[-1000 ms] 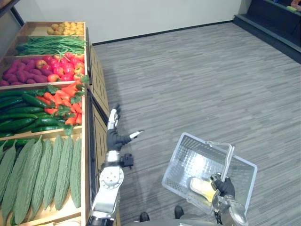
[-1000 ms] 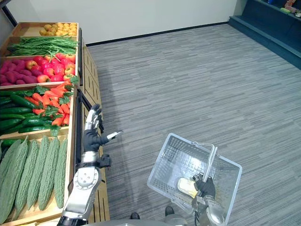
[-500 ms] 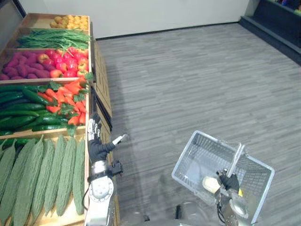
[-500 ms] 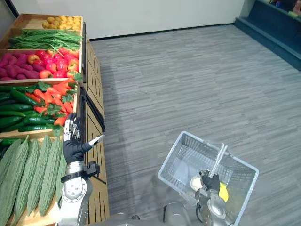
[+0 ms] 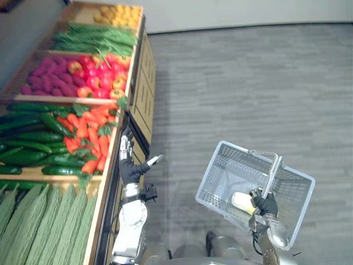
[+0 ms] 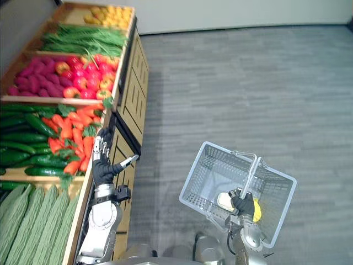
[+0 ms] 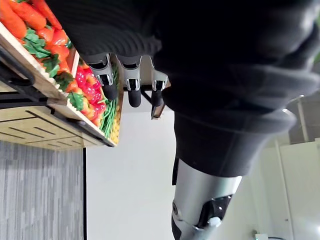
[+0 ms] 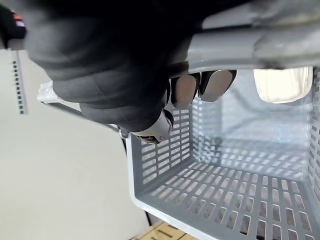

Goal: Pick vegetable in the basket

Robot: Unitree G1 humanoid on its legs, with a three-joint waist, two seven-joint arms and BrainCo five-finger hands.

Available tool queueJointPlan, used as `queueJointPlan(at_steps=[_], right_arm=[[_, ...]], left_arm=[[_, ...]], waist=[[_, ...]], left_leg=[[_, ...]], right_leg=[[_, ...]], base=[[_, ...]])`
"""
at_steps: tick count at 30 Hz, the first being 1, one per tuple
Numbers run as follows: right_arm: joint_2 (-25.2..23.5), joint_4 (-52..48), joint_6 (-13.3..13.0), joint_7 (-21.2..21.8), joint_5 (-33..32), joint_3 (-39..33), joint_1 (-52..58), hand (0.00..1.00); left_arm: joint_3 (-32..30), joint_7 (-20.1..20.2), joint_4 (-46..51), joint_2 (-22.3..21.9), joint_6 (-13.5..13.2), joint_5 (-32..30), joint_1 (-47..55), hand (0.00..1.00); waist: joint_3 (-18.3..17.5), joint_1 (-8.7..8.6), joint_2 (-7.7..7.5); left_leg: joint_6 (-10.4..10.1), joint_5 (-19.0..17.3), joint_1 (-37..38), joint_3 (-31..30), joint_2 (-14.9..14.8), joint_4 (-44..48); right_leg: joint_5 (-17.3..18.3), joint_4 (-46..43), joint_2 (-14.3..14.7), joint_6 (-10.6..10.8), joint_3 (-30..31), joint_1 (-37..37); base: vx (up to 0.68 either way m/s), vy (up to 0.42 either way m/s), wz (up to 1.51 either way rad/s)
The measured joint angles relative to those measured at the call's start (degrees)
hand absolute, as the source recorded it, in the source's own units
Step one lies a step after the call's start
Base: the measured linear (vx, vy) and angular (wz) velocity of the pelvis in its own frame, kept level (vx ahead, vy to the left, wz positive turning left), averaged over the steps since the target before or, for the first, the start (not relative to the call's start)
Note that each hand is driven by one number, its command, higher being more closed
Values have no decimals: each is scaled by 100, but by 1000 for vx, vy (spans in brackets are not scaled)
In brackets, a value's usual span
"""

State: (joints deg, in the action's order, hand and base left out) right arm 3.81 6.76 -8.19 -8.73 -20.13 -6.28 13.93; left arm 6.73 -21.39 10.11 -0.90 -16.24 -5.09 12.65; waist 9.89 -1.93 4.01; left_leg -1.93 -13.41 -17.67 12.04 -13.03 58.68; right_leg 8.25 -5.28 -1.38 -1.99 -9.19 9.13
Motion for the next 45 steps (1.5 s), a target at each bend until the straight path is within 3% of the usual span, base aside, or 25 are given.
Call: queueJointPlan(at_steps=[2, 4, 5, 6, 8, 10, 11, 12, 13, 15, 17, 18, 19, 20, 21, 22, 23, 24, 26, 28, 30, 32, 38, 45], right_arm=[[11, 48, -36, -4, 0, -130, -118, 100], [99, 163, -40, -18, 1, -316, -38, 100], [73, 339, -39, -49, 2, -368, -13, 100], [54, 560, -12, -106, 0, -401, -75, 100], [24, 656, 28, -114, 12, -518, -86, 100], [-20, 800, 193, -117, 50, -631, -88, 100], [-74, 918, 315, -130, 57, -757, -80, 100], [-127, 958, 368, -134, 57, -807, -48, 100], [-149, 960, 419, -136, 64, -795, 18, 100], [-234, 881, 426, -133, 125, -778, 119, 100], [-357, 454, 417, -129, 124, -772, 382, 100], [-383, 231, 361, -120, 113, -743, 515, 100], [-409, 80, 274, -121, 99, -740, 653, 100], [-428, 46, 202, -123, 94, -729, 726, 100], [-502, -17, 125, -122, 74, -677, 891, 100], [-434, 117, 120, -123, 30, -706, 914, 100], [-421, 124, 120, -123, -15, -707, 922, 100], [-335, 120, 83, -114, -44, -696, 958, 100], [-282, 132, 82, -112, -161, -677, 909, 100], [-358, 206, 74, -163, -418, -833, 976, 100], [-416, 211, 3, -252, -631, -844, 1176, 100], [-403, 212, -5, -251, -629, -843, 1258, 100], [-545, 472, 9, -207, -631, -847, 1243, 100], [-554, 1196, 114, 80, -620, -939, 974, 100]], left_arm=[[-38, -16, 21, -3, 0, -3, -30, 0], [-40, -61, 122, -18, 4, -13, -11, 0], [-105, -137, 250, 7, 1, -24, 17, 0], [-268, -148, 265, -8, 14, -25, 0, 0], [-451, -155, 285, -121, 25, -22, 64, 0], [-502, -162, 286, -116, 45, -20, 169, 0], [-495, -168, 293, -113, 81, -21, 176, 0], [-448, -199, 300, -113, 90, -20, 161, 0], [-448, -260, 301, -118, 109, -22, 174, 0], [-427, -281, 336, -112, 150, -49, 205, 0], [-336, -296, 448, -129, 157, -94, 186, 0], [-230, -352, 519, -119, 146, -126, 184, 0], [-171, -380, 530, -115, 138, -133, 138, 0], [-116, -385, 556, -111, 139, -132, 124, 0], [6, -383, 656, -76, 122, -135, 134, 0], [70, -369, 522, -162, 155, -133, 173, 0], [118, -367, 519, -188, 158, -132, 218, 0], [218, -366, 521, -210, 156, -130, 251, 0], [262, -312, 523, -226, 155, -112, 220, 0], [272, -243, 528, -224, 154, -52, 230, 0], [278, -232, 552, -216, 154, 39, 230, 0], [272, -208, 580, -214, 153, 48, 223, 0], [248, 20, 572, -124, 184, -37, 234, 0], [245, 285, -460, 380, 460, -987, -461, 0]], waist=[[15, 16, -7], [-29, -21, 84], [-98, -34, 69], [-110, -24, -102], [-98, 4, -134], [-83, -35, -153], [-69, -76, -176], [-49, -151, -202], [-42, -194, -195], [-44, -201, -188], [-47, -187, -192], [-56, -203, -198], [-68, -212, -274], [-83, -219, -355], [-167, -221, -593], [-214, -153, -484], [-283, -71, -386], [-320, -16, -336], [-332, 1, -238], [-325, -16, -248], [-319, -38, -254], [-312, -38, -270], [-369, -15, -372], [-549, -78, -595]], left_leg=[[-44, -34, -185, 535, 196, -1398], [43, 612, -68, 1145, 327, -2685], [873, 404, 48, 1471, 333, -2867], [953, 253, 46, 1471, 543, -2796], [1007, 55, 125, 1429, 798, -2892], [1031, -58, 463, 1220, 1139, -3155], [1036, -113, 812, 934, 1362, -3372], [1028, -147, 1058, 692, 1463, -3485], [1014, -189, 1345, 384, 1519, -3598], [1011, -187, 1766, 17, 1474, -3771], [951, -220, 1994, -420, 1380, -3795], [820, -292, 2035, -681, 1283, -3711], [572, -441, 1980, -952, 1233, -3534], [433, -563, 1935, -1058, 1233, -3375], [212, -932, 1832, -1274, 1260, -3063], [94, -1067, 1745, -1613, 1039, -2897], [74, -1055, 1694, -1692, 967, -2877], [-70, -960, 1526, -1813, 811, -2883], [-213, -768, 1421, -1813, 601, -3069], [-213, -510, 1396, -1602, 430, -3236], [-61, -378, 1350, -405, 5, -3141], [-54, -368, 1436, 432, -259, -3157], [-280, -221, 1459, 519, -168, -3438], [-354, 491, 1688, 464, 257, -4537]], right_leg=[[247, 81, -127, 169, -201, 333], [545, 59, -85, 376, -363, 642], [860, -53, -113, 456, -376, 778], [989, -237, -299, 550, -446, 768], [983, -719, -477, 558, -450, 665], [840, -1937, -737, 796, -491, 375], [361, -3293, -916, 946, -382, -27], [238, -4280, -954, 845, -180, -380], [572, -5015, -876, 614, 48, -780], [976, -5028, -634, 417, 344, -1375], [1193, -4398, -263, 325, 966, -1924], [1178, -3792, 51, 358, 1617, -2160], [1051, -3083, 219, 533, 2336, -2251], [907, -2725, 210, 626, 2584, -2235], [321, -2414, 28, 974, 2662, -2249], [532, -2646, 108, 774, 2208, -2215], [570, -2650, 121, 711, 2033, -2209], [625, -2602, 103, 611, 1650, -2182], [608, -2520, 45, 515, 1107, -2050], [566, -2365, -17, 445, 740, -1849], [562, -2134, -93, 304, 288, -1576], [570, -1992, -95, 259, 156, -1433], [441, -1643, -138, 391, 178, -1327], [149, -1267, -189, 365, 335, -1340]], base=[[367, 48, 38], [469, 104, 56], [454, 119, 62], [442, 117, 54], [461, 124, 51], [480, 156, 76], [503, 109, 110], [586, 46, 145], [475, -33, 120], [437, -107, 106], [401, -176, 114], [345, -243, 149], [371, -332, 162], [379, -394, 190], [382, -413, 192], [278, -284, 175], [219, -267, 148], [173, -268, 114], [174, -340, 157], [85, -276, 141], [8, -156, 101], [-53, -54, 39], [-98, 29, 11], [8, -8, 8]])
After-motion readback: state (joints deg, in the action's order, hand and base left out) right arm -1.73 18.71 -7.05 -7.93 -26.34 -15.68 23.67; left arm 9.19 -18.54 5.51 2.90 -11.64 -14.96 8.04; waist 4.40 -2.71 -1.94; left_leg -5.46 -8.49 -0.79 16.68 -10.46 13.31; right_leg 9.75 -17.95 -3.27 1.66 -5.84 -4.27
